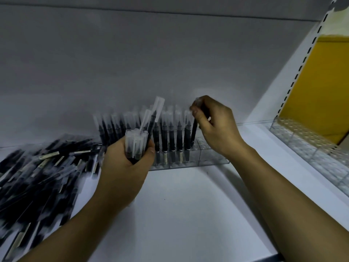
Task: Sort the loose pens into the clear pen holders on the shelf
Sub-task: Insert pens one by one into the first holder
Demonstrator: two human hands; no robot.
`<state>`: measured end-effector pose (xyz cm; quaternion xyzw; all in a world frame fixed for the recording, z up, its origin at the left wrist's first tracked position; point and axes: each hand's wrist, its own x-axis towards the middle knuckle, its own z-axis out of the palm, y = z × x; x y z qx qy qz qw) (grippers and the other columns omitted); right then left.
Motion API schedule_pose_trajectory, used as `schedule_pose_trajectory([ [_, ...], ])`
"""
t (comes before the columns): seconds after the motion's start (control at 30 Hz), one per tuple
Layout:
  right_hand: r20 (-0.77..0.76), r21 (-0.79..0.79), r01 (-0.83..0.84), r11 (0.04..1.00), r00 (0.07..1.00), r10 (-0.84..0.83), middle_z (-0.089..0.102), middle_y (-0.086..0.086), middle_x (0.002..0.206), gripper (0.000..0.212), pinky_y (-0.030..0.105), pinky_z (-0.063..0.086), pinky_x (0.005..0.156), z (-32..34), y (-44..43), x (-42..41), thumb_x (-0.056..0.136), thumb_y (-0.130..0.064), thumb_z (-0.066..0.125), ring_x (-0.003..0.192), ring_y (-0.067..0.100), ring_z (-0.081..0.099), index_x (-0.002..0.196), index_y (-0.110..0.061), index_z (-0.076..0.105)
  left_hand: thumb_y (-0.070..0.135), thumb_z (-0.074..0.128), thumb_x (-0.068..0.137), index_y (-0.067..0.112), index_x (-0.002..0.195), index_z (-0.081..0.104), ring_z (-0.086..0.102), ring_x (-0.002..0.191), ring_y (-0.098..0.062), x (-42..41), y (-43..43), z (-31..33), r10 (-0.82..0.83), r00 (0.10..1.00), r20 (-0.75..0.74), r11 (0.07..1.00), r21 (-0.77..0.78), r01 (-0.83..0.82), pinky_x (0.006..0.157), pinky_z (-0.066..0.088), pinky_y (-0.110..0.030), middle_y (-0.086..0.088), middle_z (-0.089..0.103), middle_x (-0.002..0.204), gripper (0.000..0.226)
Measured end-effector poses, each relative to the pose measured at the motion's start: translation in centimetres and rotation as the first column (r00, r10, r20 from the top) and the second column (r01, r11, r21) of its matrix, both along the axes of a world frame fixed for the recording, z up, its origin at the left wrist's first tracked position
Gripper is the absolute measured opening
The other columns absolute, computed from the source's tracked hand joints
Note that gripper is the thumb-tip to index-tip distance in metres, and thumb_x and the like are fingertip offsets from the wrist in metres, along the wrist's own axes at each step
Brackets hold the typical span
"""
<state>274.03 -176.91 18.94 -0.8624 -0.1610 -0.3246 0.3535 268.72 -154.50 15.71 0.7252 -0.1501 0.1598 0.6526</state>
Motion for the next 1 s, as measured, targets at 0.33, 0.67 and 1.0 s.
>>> schedule_pose_trajectory([
  [0.33,-0.102,-0.145,0.005,0.989,0.995,-0.02,0.059,-0.008,0.075,0.024,0.023,0.044,0.065,0.1,-0.8,-0.3,0.106,-0.035,0.052,0.071,0.008,0.054,0.093,-0.016,0.061,0.006,0.061,0.095,0.012,0.083,0.062,0.041,0.043,-0.006,-0.3,-0.3,0.2,-0.052,0.999,-0.002,0.998,0.046,0.052,0.046,0.035,-0.016,0.01,0.047,0.049,0.013],
  [0.67,-0.35,0.676,0.256,0.691,0.937,-0.005,0.045,0.0,0.058,0.042,0.03,0.032,0.056,-0.9,-1.9,0.3,0.108,-0.033,0.043,0.05,0.013,0.039,0.083,-0.01,0.066,0.01,0.065,0.092,0.004,0.082,0.059,0.036,0.045,-0.012,-0.2,0.2,0.5,-0.057,0.997,-0.057,0.995,0.084,0.062,0.045,0.034,-0.026,0.001,0.042,0.052,0.013],
  [1.0,0.032,0.567,-0.428,0.703,0.865,0.501,0.066,-0.001,0.075,0.019,0.023,0.048,0.054,1.2,4.5,-5.1,0.093,-0.017,0.073,0.056,0.009,0.056,0.11,-0.009,0.067,0.009,0.063,0.092,0.007,0.075,0.053,0.038,0.044,-0.016,-0.7,0.3,1.3,-0.159,0.981,-0.108,0.971,0.161,0.175,0.043,0.036,-0.028,0.0,0.042,0.048,0.02],
])
